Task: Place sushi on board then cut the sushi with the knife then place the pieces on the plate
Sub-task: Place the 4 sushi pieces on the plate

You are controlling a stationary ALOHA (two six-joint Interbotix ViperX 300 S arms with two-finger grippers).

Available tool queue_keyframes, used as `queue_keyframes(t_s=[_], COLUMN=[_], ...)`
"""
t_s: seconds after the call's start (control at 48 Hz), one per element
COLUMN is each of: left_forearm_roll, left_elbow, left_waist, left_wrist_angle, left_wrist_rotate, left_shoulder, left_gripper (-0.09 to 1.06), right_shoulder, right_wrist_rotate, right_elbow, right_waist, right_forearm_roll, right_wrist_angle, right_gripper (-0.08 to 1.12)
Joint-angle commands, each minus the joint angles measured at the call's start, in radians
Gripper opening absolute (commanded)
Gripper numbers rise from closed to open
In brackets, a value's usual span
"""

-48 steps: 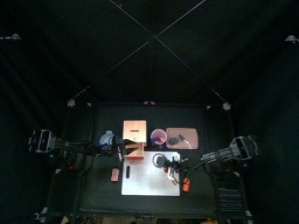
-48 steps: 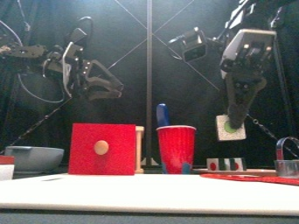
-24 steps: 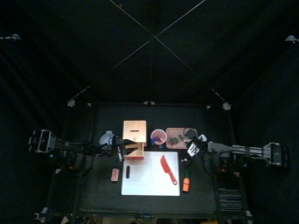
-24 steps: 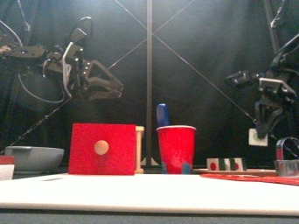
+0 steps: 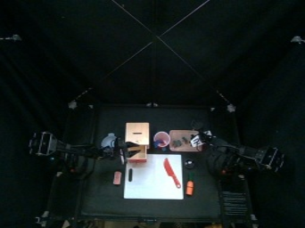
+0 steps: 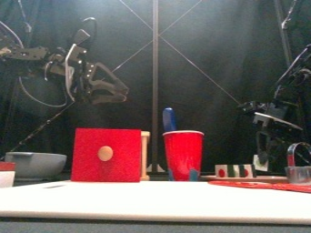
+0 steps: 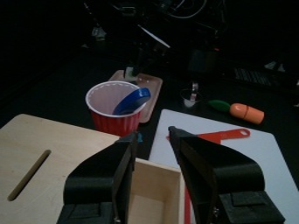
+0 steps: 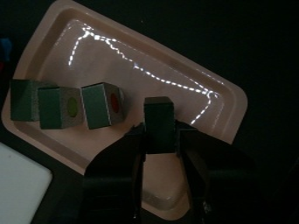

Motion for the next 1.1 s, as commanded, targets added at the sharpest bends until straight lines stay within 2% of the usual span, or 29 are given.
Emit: queue_keyframes(t_s=[0.021,0.208,0.417,0.604,0.771,0.896,1.021,1.104], left_forearm_roll=[0.000,0.000,0.000,0.000,0.000,0.000,0.002,0.015], left_elbow=[-0.018,-0.021,-0.018,-0.020,-0.023,-0.032,-0.051,-0.072], left_waist=[0.003,0.003,0.000,-0.002,-0.003,-0.003,-0.005,-0.032], left_wrist_angle=[-0.008,-0.008,-0.008,-0.009,-0.009,-0.009,-0.008,-0.009], left_wrist_rotate=[0.000,0.002,0.000,0.000,0.000,0.000,0.000,0.006], left_shoulder=[-0.003,-0.003,-0.003,-0.003,-0.003,-0.003,-0.002,-0.003], left_gripper=[0.76,0.76,0.76,0.76,0.76,0.76,0.76,0.76], right_shoulder=[0.037,0.087,0.057,-0.083,-0.264,-0.367,-0.407,-0.399], right_wrist_rotate=[0.005,0.009,0.009,0.009,0.003,-0.006,-0.006,-0.005], right_elbow=[-0.025,-0.034,-0.052,-0.063,-0.071,-0.074,-0.060,-0.046], right_waist=[-0.003,-0.003,-0.003,0.021,0.123,0.275,0.439,0.515], right_forearm_roll=[0.006,0.009,0.018,0.018,0.029,0.012,-0.061,-0.114], right_wrist_angle=[-0.041,-0.055,-0.038,0.058,0.087,0.002,-0.225,-0.374], right_gripper=[0.64,0.78,0.80,0.80,0.80,0.80,0.80,0.80])
